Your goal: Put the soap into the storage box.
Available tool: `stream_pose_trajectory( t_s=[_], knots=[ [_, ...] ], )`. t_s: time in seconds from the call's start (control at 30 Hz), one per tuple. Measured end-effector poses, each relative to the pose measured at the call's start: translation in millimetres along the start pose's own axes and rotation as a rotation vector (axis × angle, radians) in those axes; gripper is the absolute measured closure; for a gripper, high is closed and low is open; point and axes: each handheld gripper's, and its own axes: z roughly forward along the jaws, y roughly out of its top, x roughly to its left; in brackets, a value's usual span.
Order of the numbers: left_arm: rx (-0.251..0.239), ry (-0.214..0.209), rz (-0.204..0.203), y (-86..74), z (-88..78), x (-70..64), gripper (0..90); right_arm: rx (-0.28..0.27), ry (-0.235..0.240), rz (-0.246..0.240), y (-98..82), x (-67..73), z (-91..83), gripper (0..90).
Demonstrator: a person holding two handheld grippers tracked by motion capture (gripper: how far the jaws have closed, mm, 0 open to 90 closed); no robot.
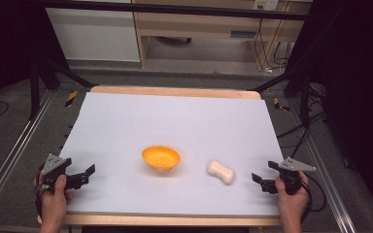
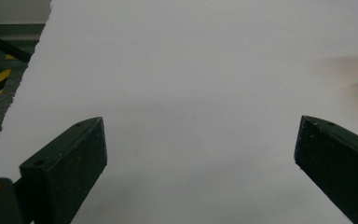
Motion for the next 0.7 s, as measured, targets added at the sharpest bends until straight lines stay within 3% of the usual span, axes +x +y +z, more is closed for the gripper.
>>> stream_pose_trajectory(
  t_s=[0.17,0.2,0.3,0.37,0.4,0.53,0.6,0.63,0.7],
  knots=[
    [0.001,0.002,0.003,0.1,-0.1,0.3,1.8,-0.025,0.01,0.015,-1.1,-1.8,-2.6,10.4],
    [0.001,0.001,0.003,0.0,0.0,-0.1,1.8,-0.033,0.046,0.014,-1.4,-3.1,-3.4,14.1],
    [-0.001,0.002,0.003,-0.1,-0.3,0.0,1.8,-0.035,0.051,0.009,-1.2,-3.6,-3.2,14.6],
    [-0.001,0.004,0.004,-0.2,-0.6,-0.1,1.9,-0.009,0.059,-0.003,0.3,-1.3,-1.9,14.6],
    [-0.003,0.005,0.01,-0.4,-0.4,-1.4,2.0,0.035,0.063,-0.027,3.1,2.0,-0.4,15.2],
    [-0.004,0.007,0.015,-0.5,-0.2,-2.4,2.0,0.082,0.076,-0.051,10.3,5.5,-0.2,16.6],
    [-0.005,0.008,0.013,-0.6,-0.7,-1.7,2.0,0.163,0.094,-0.081,18.9,10.6,3.3,17.9],
    [-0.005,0.008,0.013,-0.6,-0.7,-1.7,2.0,0.163,0.094,-0.081,18.9,10.6,3.3,17.9],
    [-0.006,0.007,0.012,-0.6,-0.7,-1.8,1.9,0.212,0.131,-0.071,25.4,12.6,7.0,18.0]
  ],
)
